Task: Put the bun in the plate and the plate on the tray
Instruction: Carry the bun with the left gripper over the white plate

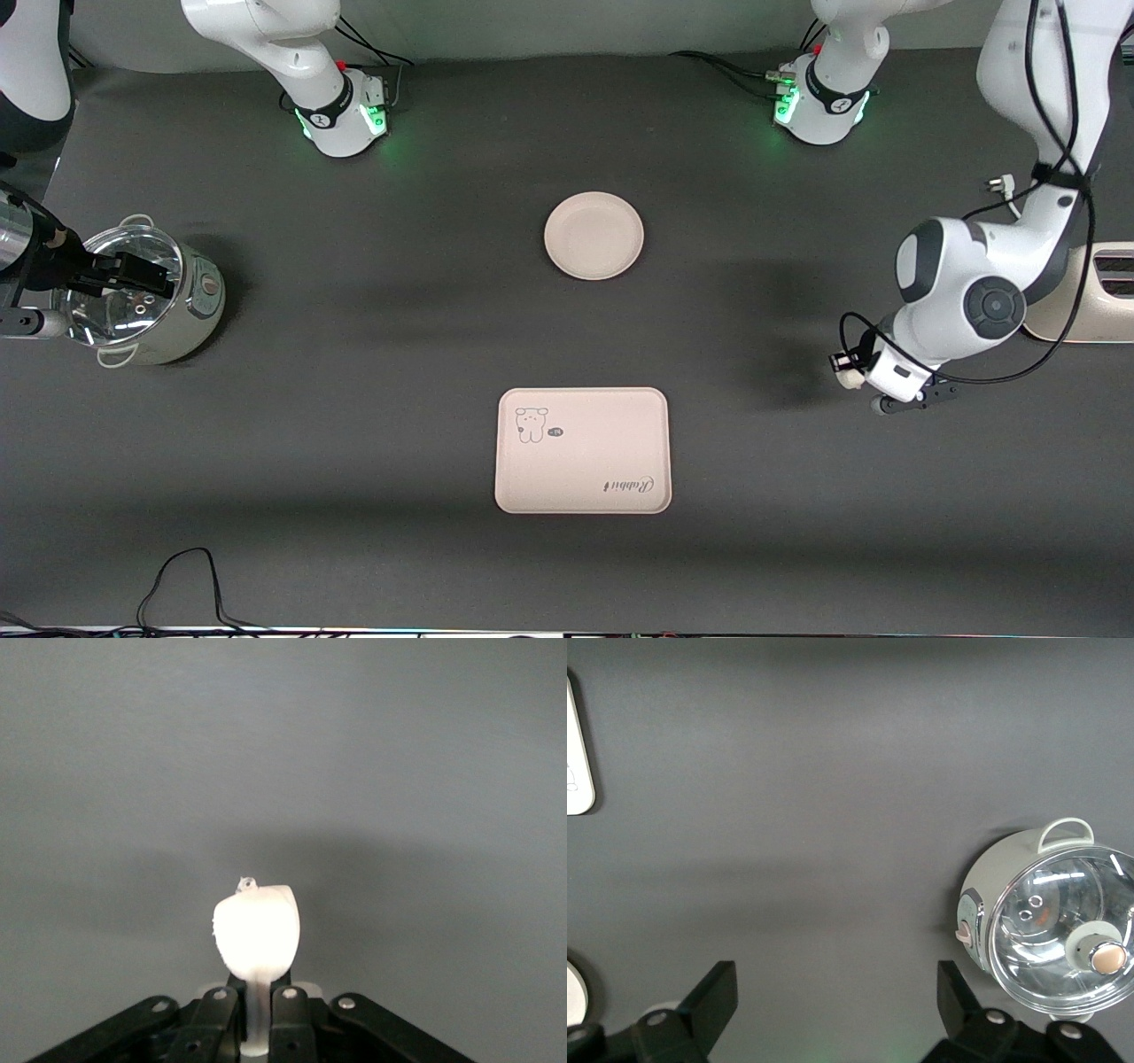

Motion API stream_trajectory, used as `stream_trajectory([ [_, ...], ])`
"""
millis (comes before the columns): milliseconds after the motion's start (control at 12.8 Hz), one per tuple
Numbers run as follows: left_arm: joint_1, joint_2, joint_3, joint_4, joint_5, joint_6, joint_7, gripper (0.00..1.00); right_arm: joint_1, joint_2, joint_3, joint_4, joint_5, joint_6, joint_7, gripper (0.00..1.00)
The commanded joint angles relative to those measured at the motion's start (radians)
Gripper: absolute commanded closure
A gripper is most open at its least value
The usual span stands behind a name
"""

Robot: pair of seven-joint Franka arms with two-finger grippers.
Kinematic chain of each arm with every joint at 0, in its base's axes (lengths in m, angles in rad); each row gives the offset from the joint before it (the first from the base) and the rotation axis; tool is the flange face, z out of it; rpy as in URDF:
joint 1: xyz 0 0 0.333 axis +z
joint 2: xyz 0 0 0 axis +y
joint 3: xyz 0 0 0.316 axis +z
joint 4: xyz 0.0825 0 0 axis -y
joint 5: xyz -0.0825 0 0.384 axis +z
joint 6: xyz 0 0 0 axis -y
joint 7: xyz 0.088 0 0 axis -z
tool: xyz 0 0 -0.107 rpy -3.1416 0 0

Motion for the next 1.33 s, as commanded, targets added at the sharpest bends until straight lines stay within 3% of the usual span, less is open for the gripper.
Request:
stream_trajectory([
  [0,-0.02,-0.182,-0.11,0.003,-0.116,-0.164,-0.078,1.0,0.004,-0.013,-0.008,-0.011,0.012,-0.002,-0.021,0.0],
  [235,-0.09,-0.25,-0.268,0.009,-0.149,-0.165,-0.326,1.0,0.004,-0.013,-0.008,-0.012,0.012,-0.002,-0.021,0.0],
  [548,-0.366,-0.17,-0.277,-0.021,-0.019,-0.02,-0.746,1.0,0.004,-0.013,-0.008,-0.012,0.012,-0.002,-0.021,0.0],
  [783,-0.494,-0.007,-0.277,-0.026,0.223,0.065,-1.035,1.0,0.004,-0.011,-0.008,-0.012,0.012,-0.002,-0.021,0.0],
  [1017,-0.554,0.12,-0.276,-0.024,0.394,0.114,-1.207,1.0,0.004,-0.011,-0.008,-0.012,0.012,-0.002,-0.021,0.0],
  [1252,-0.565,0.175,-0.271,-0.021,0.437,0.125,-1.264,1.0,0.004,-0.011,-0.008,-0.012,0.012,-0.002,-0.021,0.0],
])
